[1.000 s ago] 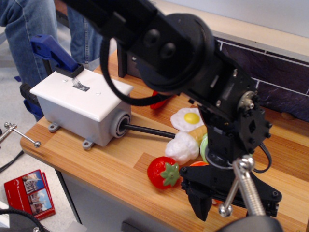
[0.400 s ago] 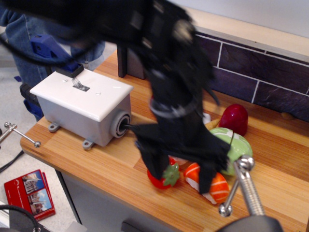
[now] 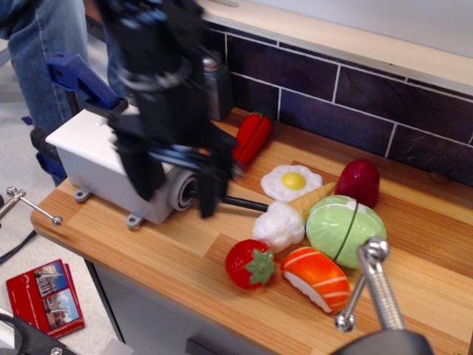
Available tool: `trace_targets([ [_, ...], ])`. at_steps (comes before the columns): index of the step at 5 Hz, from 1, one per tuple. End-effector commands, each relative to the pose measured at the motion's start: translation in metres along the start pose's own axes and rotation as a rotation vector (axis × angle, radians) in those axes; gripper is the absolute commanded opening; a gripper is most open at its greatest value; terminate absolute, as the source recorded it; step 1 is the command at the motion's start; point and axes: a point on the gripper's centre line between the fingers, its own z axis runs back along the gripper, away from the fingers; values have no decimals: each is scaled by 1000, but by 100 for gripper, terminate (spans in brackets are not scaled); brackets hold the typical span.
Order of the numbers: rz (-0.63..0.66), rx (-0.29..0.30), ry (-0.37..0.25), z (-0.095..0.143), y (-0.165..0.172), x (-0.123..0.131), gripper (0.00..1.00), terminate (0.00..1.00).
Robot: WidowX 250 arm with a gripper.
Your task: Move light switch to the right
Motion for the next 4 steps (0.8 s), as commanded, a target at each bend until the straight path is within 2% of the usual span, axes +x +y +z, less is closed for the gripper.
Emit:
trace_targets([
  [1,4,34,20,16,50,37,100,0],
  [2,32,92,17,-2,64,44,100,0],
  [4,32,92,17,-2,64,44,100,0],
])
